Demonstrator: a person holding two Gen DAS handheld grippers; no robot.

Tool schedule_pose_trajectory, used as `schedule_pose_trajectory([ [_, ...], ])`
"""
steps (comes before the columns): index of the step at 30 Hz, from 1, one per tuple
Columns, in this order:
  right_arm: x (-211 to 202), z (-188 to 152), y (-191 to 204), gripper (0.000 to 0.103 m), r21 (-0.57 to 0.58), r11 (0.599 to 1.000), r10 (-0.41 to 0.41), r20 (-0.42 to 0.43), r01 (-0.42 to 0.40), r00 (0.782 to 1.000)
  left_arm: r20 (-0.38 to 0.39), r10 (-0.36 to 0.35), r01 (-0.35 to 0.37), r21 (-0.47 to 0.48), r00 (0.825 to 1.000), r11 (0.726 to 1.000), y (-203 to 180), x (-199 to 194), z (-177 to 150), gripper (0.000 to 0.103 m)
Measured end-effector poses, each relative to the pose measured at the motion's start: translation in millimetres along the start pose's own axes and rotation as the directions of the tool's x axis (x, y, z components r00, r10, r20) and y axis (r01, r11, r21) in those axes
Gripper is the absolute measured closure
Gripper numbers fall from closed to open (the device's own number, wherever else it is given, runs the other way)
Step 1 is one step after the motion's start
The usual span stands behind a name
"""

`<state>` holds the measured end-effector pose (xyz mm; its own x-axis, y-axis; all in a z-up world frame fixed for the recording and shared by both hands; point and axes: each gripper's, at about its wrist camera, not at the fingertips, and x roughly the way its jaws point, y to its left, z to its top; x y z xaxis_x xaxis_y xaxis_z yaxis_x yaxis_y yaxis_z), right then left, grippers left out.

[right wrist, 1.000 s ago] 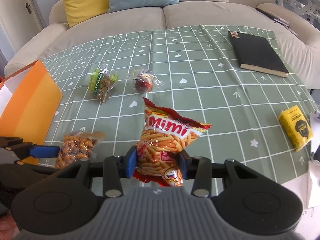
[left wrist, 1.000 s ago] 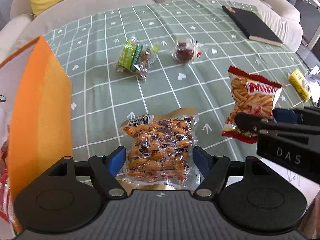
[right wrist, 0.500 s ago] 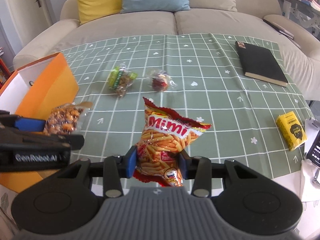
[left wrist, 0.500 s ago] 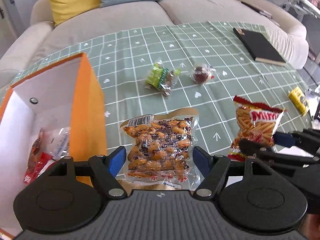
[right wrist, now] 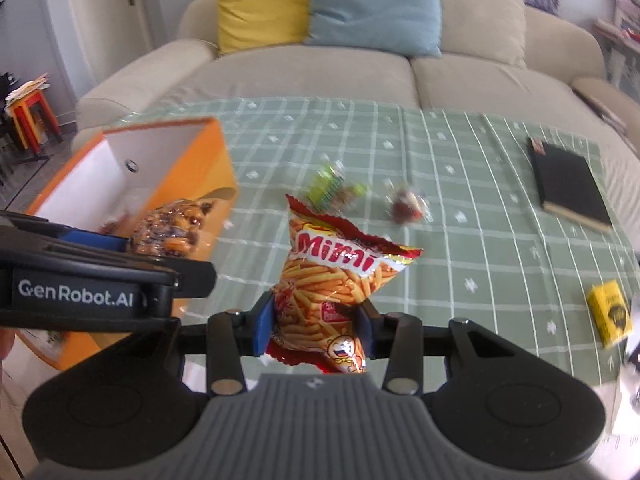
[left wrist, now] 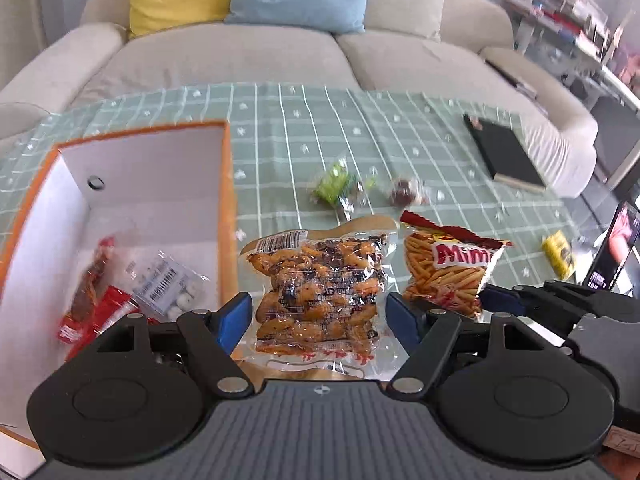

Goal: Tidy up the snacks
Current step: 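Lift the peanut packet and Mimi bag and carry them over the orange box with both tools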

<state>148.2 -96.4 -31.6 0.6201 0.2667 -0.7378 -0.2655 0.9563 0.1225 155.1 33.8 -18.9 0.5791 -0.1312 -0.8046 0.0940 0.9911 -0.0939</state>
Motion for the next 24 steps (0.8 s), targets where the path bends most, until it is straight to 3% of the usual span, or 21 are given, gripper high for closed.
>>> schedule_pose_trajectory([
  [4,-10,18,13,0.063,-0.018,1.000,0.025,0.039,-0.024,0.999,0.049,-0.039,0.043,-0.063,0.998,0.997,24,-20,12,0.019],
  [14,-7,56,73,0.063,-0.122,0.986,0.124,0.065,-0.115,0.990,0.067,0.132,-0.127,-0.071,0.989,0.989,86,-29,34,0.019],
  [24,30,73,140,0.063,-0.322,0.932,0.179,0.011,-0.166,0.984,0.015,0.235,-0.236,0.045,0.972,0.971,129,-6,39,0.019],
])
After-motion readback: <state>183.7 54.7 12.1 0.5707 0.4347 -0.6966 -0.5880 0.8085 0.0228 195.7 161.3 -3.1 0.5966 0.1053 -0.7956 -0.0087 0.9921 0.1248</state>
